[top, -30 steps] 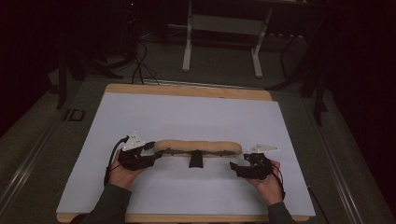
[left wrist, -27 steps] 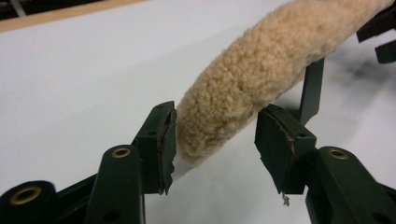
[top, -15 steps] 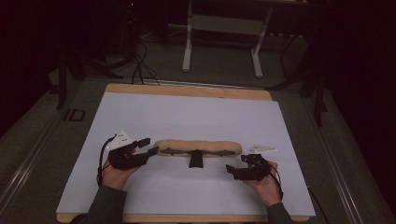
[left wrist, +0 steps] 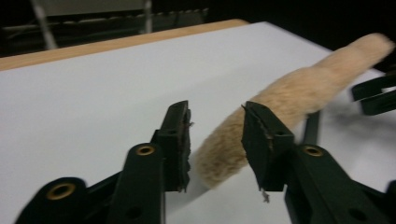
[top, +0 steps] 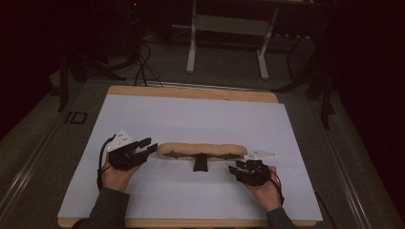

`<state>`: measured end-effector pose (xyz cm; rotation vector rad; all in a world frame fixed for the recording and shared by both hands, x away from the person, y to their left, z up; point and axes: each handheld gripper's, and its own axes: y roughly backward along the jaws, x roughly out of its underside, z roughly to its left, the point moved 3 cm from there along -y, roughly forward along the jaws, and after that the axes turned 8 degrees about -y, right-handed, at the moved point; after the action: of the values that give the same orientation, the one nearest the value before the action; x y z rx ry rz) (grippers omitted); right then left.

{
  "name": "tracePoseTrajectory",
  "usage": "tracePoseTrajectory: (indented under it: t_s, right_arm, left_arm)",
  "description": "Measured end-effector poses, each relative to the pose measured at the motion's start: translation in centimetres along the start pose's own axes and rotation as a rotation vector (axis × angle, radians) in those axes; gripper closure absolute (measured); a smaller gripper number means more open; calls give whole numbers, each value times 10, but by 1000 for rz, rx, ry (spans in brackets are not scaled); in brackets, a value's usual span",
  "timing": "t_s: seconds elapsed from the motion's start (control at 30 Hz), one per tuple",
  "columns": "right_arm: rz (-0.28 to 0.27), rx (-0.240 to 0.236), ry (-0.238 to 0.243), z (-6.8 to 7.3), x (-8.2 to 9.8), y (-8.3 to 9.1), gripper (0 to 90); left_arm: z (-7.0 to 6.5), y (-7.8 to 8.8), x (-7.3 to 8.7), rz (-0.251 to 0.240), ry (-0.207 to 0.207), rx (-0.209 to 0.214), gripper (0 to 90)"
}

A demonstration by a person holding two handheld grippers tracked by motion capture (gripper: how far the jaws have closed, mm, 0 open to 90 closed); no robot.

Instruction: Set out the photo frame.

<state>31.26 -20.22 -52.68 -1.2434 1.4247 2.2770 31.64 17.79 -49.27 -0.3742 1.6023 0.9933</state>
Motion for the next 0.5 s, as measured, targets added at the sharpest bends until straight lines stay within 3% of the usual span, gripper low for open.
tracePoseTrajectory:
  t_s: [0.2, 0.33, 0.5]
  right_arm:
    - [-65, 34, 2, 7, -4, -3, 770]
    - [-92, 42, -8, 9, -7, -3, 838]
    - [-89, 51, -4, 8, -8, -5, 873]
  left_arm:
    - [3, -9, 0, 10, 33, -30, 736]
    - [4, -15, 0, 25, 31, -47, 763]
    - [3, -21, 2, 57, 17, -64, 788]
